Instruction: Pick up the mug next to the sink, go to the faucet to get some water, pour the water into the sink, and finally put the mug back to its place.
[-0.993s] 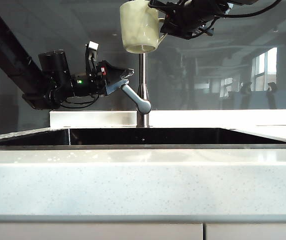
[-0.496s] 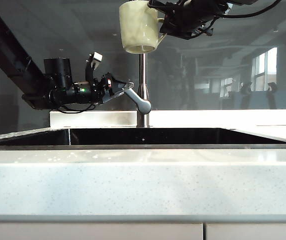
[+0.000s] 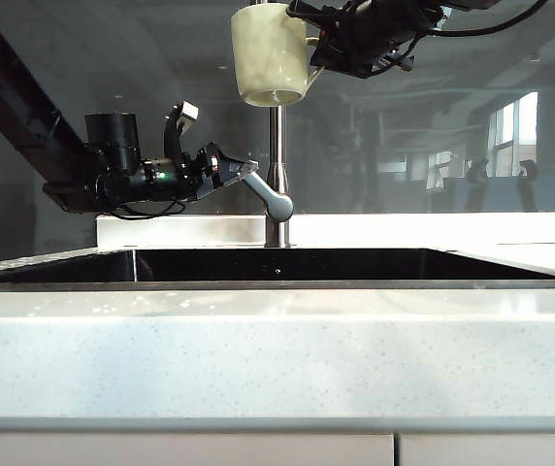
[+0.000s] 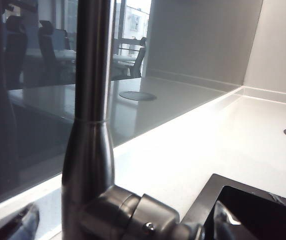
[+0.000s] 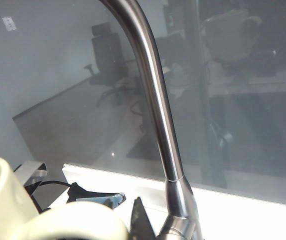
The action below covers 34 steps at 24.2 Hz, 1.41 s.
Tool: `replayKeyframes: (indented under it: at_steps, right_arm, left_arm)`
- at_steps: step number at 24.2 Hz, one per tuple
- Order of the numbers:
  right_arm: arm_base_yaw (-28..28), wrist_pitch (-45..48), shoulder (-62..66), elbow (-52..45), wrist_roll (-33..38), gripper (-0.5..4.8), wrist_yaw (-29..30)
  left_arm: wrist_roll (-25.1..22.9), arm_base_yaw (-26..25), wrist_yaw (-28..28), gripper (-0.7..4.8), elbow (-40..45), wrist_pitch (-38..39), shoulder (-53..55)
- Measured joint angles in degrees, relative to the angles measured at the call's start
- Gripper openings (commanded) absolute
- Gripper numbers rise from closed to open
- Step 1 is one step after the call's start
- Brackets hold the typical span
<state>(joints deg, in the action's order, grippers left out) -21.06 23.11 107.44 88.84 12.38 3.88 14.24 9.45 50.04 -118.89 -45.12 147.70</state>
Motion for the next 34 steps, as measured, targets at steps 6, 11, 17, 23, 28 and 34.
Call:
replayKeyframes:
  at_steps: [6,11,17,23,28,34]
  right_arm:
    - [0.0,-0.2,0.0,0.0,0.0,-0.03,0.0]
    - [0.0,-0.3,0.0,0.0,0.0,-0.03,0.0]
    - [0.0,-0.3,0.0,0.0,0.0,-0.03,0.0]
    - [0.7,-0.4,0.0,0.0,-2.0,-0.03,0.1]
    - [4.7,-4.5,-0.2,0.0,-6.4,-0.03,2.0]
    - [6.7,-10.9,-6.5,-0.2,-28.9,-0.03,2.2]
  left_arm:
    - [-4.2,0.0,-2.6,4.79,0.0,1.5,0.0]
    - [-4.3,0.3,-7.4,4.79,0.0,1.2,0.0]
    - [-4.3,0.5,-15.5,4.79,-0.1,0.2,-0.2]
    - [1.3,-2.1,0.5,4.79,-0.1,-4.2,-0.1]
    - [10.3,-1.3,11.1,4.79,-0.1,-9.2,-0.2]
    - [11.4,-2.0,13.6,4.79,-0.1,-9.4,-0.2]
